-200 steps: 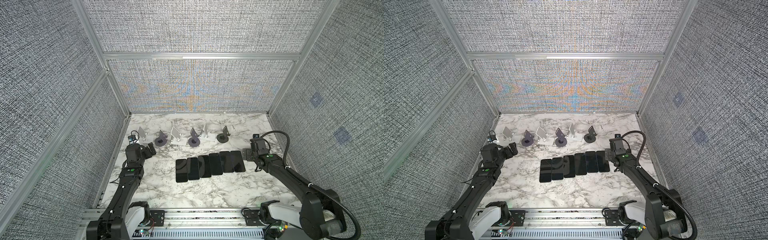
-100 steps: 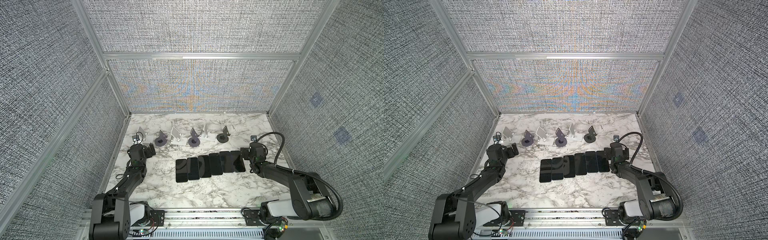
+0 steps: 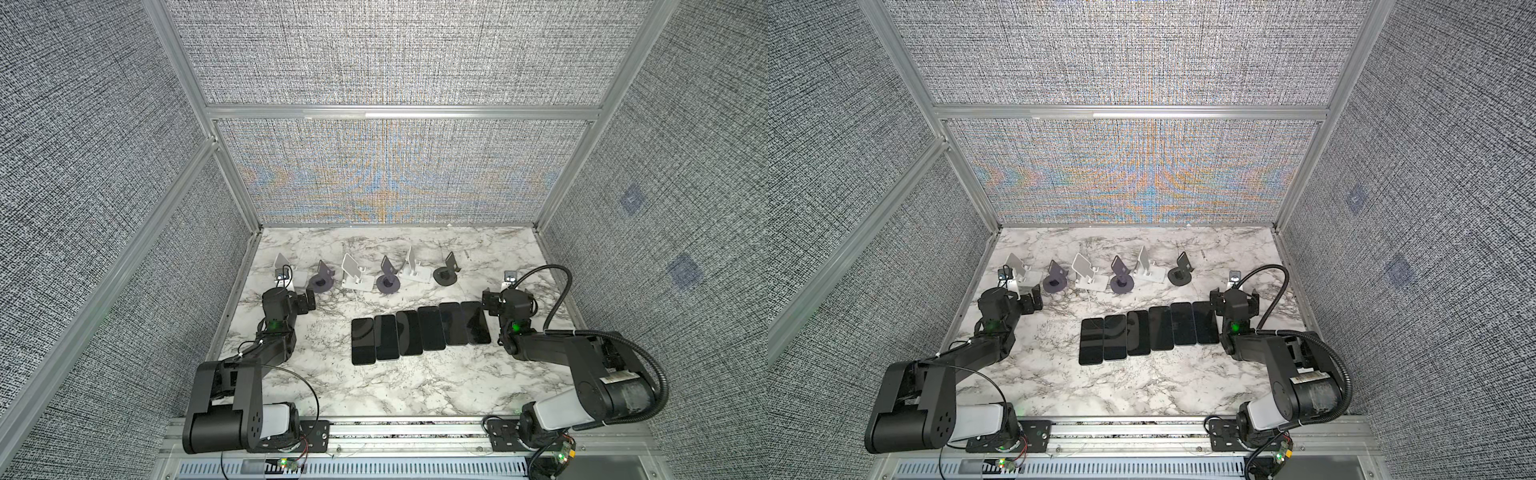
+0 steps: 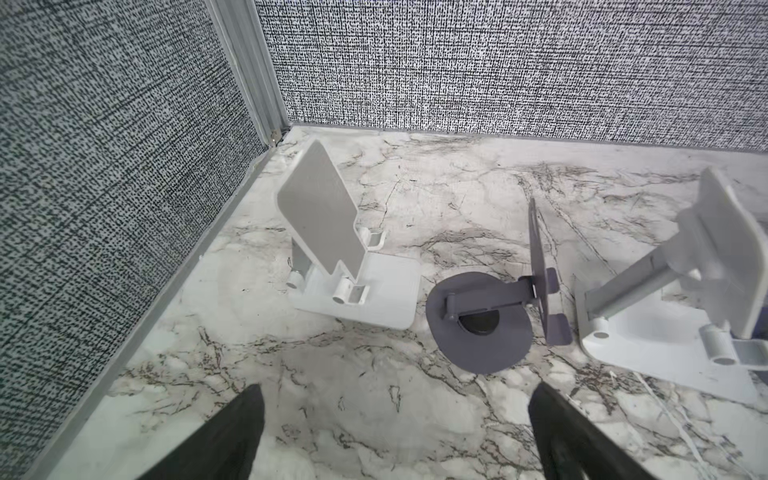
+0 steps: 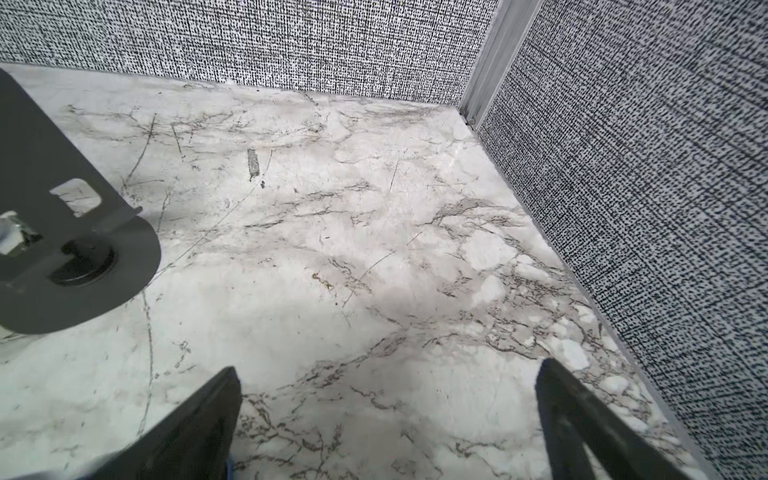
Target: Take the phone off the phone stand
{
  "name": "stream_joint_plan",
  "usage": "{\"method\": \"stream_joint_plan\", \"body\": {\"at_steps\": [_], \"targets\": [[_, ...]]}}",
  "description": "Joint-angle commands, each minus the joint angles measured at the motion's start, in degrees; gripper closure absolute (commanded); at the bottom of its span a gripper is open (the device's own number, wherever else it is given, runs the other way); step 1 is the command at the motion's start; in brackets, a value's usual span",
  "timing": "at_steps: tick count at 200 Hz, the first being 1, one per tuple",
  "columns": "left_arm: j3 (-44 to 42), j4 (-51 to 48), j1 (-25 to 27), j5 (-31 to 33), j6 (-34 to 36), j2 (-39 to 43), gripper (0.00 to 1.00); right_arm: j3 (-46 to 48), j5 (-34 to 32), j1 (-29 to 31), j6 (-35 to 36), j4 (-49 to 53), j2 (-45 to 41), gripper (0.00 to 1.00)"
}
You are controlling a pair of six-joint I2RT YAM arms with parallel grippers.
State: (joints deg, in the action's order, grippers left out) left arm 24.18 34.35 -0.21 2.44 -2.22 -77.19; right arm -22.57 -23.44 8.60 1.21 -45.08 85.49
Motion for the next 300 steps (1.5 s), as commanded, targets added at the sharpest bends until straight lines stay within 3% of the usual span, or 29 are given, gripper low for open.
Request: {"method": "stream_joint_plan", "body": {"at_steps": [1, 40, 66, 81, 92, 118, 142, 173, 300], "targets": [[1.7, -1.1, 1.3, 0.7, 1.9, -0.9, 0.01, 0.3, 1.1, -0.2, 0.1, -3.6, -0.1, 0.01], [3.4, -2.4, 2.5, 3.0, 3.1, -2.5, 0.01, 1.5, 4.2, -0.9, 0.2, -5.8, 0.0, 0.01], [-2.8, 16.5, 2.5, 6.6, 3.0, -7.4, 0.01, 1.9, 8.0, -2.5, 0.0, -10.4, 4.0, 0.01], [-1.3, 9.5, 2.4, 10.1, -0.5, -5.7, 0.01, 0.9, 8.2, -3.0, -1.6, -4.0, 1.6, 0.01], [-0.6, 7.8, 1.4, 10.1, -2.9, -6.2, 0.01, 1.2, 8.4, -3.4, -1.7, -5.9, 2.4, 0.01], [-4.8, 24.0, 1.5, 8.2, 0.7, -12.0, 0.01, 1.5, 8.7, -3.8, -2.2, -6.9, 2.7, 0.01], [-2.9, 15.2, 1.5, 8.9, -1.5, -9.0, 0.01, 1.7, 8.9, -4.0, -2.0, -7.7, 2.9, 0.01], [-4.9, 22.8, 1.5, 8.4, 0.3, -11.2, 0.01, 1.6, 8.8, -3.9, -1.8, -7.6, 2.9, 0.01], [-4.7, 21.6, 1.5, 8.4, -0.1, -10.8, 0.01, 1.2, 8.7, -3.9, -1.8, -7.0, 3.1, 0.01]]}}
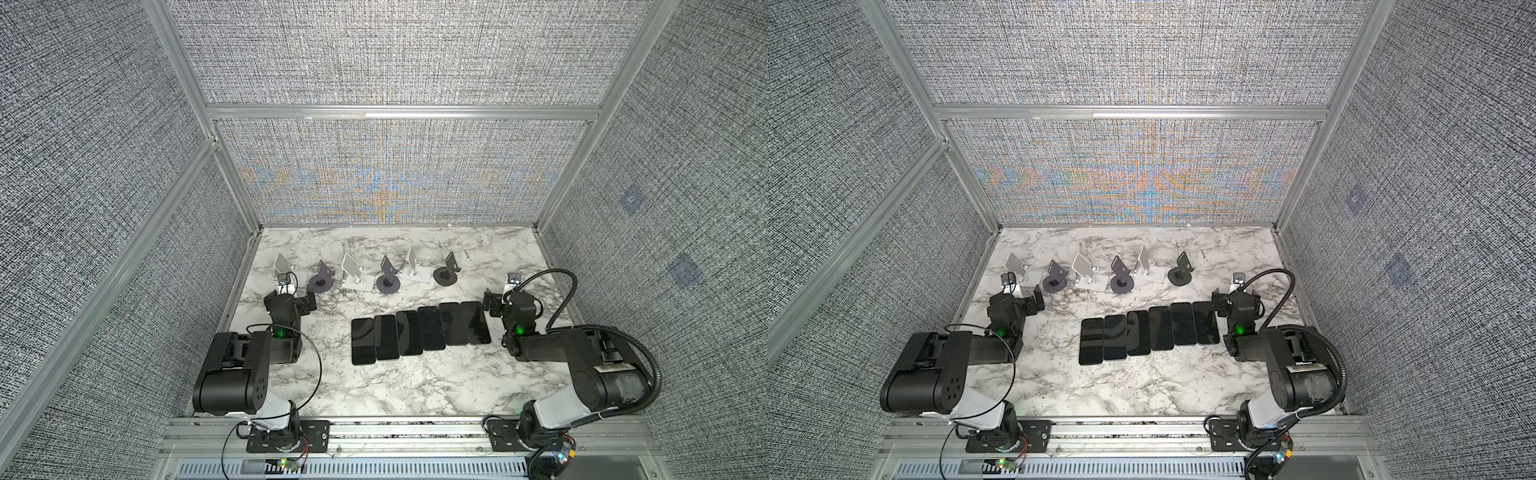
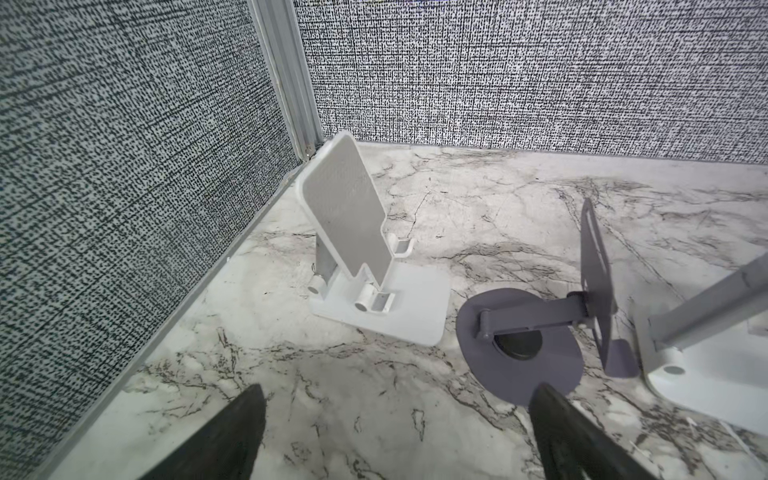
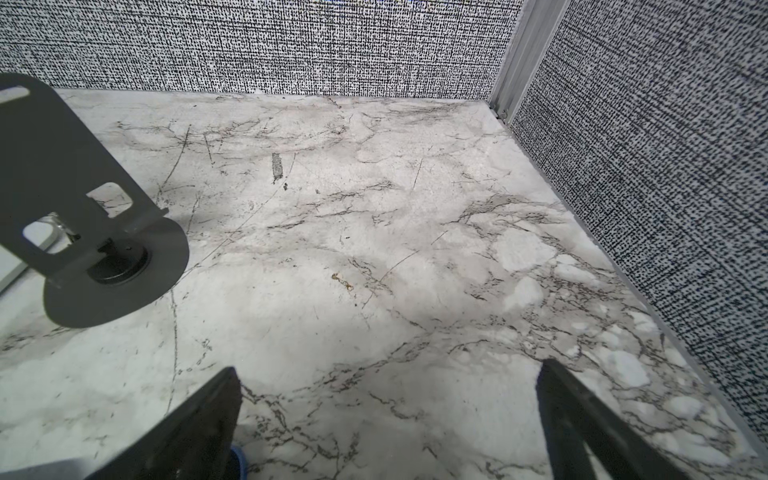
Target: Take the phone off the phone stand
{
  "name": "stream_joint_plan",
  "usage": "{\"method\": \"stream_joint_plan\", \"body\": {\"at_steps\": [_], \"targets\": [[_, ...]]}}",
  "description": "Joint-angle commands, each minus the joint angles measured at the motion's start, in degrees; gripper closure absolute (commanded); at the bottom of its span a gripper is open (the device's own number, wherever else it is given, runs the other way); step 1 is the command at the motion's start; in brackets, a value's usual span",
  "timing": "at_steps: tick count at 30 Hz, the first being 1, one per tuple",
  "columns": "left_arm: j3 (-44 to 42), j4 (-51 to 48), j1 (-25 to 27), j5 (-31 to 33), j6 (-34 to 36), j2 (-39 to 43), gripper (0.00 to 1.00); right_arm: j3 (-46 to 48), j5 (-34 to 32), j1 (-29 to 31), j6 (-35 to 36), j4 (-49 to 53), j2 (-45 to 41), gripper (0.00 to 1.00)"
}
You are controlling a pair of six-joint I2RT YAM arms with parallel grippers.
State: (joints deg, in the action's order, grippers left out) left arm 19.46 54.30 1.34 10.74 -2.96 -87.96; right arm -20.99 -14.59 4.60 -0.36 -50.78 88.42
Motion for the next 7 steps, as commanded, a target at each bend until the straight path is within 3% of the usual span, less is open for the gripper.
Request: {"method": "stream_joint_plan", "body": {"at_steps": [1, 7], "targets": [[0.0, 1.7, -0.1, 0.1, 0.7, 0.0, 0.01, -0.4, -0.1, 0.1, -0.2, -1.3, 0.2, 0.01], [0.0, 1.7, -0.1, 0.1, 0.7, 0.0, 0.01, 0.1, -0.1, 0.1, -0.4, -1.9, -0.1, 0.01]]}}
